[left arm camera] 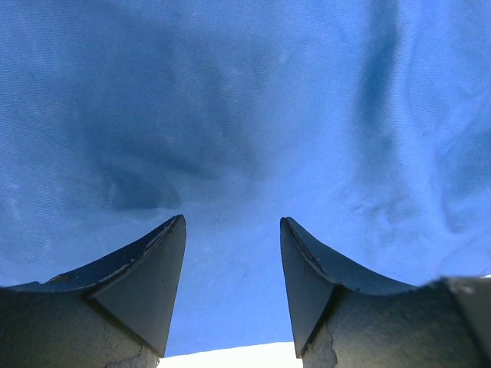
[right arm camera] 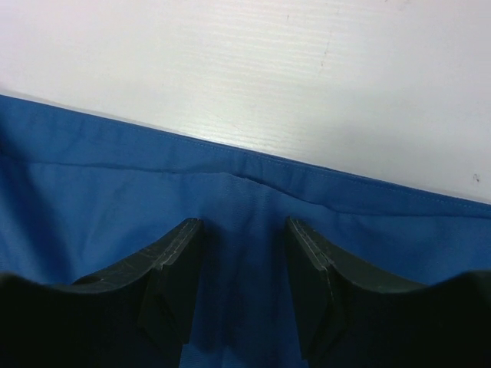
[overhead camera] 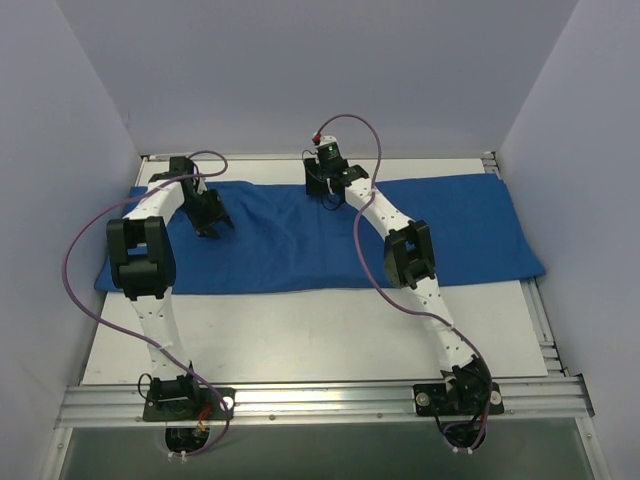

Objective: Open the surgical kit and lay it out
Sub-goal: Open the surgical kit at the center of the board.

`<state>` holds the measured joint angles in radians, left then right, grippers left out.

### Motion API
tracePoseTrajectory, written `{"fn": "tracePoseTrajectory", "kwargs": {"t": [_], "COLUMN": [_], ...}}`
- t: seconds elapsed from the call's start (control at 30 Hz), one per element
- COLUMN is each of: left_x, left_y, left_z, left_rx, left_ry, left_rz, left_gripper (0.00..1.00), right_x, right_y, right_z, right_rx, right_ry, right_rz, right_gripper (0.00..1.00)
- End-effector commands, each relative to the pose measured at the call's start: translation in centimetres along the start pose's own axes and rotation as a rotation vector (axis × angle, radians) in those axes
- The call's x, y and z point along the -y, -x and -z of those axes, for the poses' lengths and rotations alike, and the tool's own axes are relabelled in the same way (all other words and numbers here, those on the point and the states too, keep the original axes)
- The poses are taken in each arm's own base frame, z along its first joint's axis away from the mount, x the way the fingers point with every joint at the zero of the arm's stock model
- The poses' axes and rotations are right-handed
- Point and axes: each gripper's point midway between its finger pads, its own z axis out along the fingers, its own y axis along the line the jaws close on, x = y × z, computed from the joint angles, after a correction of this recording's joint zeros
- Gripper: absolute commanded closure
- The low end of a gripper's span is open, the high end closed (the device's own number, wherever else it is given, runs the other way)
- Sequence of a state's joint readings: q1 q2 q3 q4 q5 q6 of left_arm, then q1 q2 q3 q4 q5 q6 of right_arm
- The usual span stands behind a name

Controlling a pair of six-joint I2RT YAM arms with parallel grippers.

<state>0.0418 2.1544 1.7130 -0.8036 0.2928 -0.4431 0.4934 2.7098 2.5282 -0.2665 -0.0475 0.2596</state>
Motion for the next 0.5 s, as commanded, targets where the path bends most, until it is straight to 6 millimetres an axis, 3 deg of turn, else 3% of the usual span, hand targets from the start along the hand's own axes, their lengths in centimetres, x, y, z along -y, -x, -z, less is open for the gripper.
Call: {"fn": "tracePoseTrajectory", "kwargs": {"t": [0.0,0.23,0.47], "left_x": [1.6,1.7,1.8], "left_y": [1.5,1.6,1.5], "left_z": [2.6,2.6,2.8], "left_rx": [0.079,0.081,0.079], "left_ry": [-0.055,-0.061,-0.064], "left_rz": [-0.028,-0.028,-0.028], "left_gripper": [0.39,0.39,0.39], "right_x": [-0.6,-0.8,-1.4], "right_y": [-0.3,-1.0,0.3], "right_z": [-0.2,-0.4,0.0], "right_rx": [-0.001,-0.018,0.011], "right_ry": [-0.010,-0.006,0.014], "right_rz": [0.018,0.021,0.010], "right_gripper": [0.54,0.56,0.87]}}
